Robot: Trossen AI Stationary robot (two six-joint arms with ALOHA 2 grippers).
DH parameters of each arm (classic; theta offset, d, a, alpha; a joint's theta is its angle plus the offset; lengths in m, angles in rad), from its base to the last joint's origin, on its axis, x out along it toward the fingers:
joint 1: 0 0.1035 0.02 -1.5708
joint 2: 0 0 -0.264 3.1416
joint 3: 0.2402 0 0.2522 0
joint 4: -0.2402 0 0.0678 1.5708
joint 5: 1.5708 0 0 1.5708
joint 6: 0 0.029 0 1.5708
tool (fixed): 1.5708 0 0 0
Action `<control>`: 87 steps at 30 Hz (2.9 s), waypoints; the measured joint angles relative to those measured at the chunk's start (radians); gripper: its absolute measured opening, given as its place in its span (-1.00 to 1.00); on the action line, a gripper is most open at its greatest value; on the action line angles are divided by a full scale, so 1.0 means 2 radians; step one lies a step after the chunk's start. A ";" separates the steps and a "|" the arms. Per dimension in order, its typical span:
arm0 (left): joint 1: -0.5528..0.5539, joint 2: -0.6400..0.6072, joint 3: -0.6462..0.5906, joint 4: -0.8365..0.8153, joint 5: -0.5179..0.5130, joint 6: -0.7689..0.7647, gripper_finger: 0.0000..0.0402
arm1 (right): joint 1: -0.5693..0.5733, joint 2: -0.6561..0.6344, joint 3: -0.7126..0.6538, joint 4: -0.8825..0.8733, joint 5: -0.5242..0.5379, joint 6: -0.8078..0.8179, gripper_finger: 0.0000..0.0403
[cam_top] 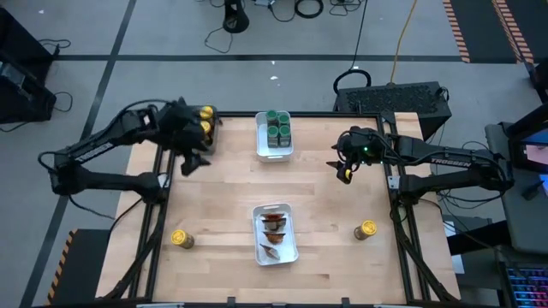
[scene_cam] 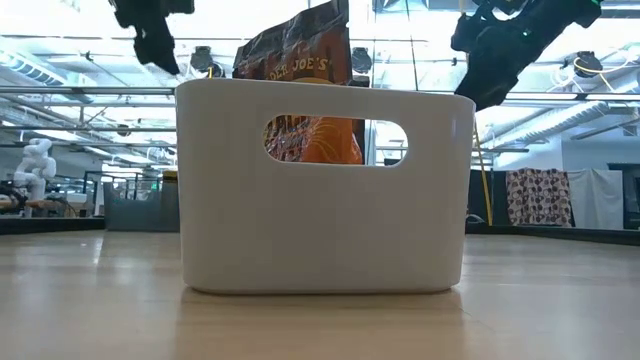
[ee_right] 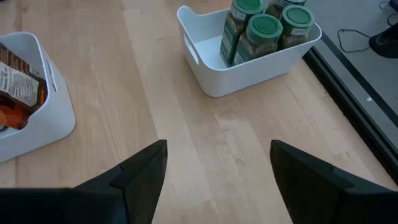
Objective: Sort spices by type
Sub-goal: Put the left yellow spice bottle into the transparent black bin
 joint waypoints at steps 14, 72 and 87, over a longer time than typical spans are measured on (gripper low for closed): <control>-0.273 0.044 -0.004 -0.083 -0.134 -0.223 0.34 | 0.000 0.000 0.000 0.002 0.001 0.018 0.33; -0.578 0.139 -0.083 -0.046 -0.128 -0.508 0.34 | 0.000 0.000 0.000 0.003 0.001 0.021 0.33; -0.578 0.138 -0.081 -0.050 -0.151 -0.496 0.34 | 0.000 0.000 0.000 0.003 0.001 0.021 0.33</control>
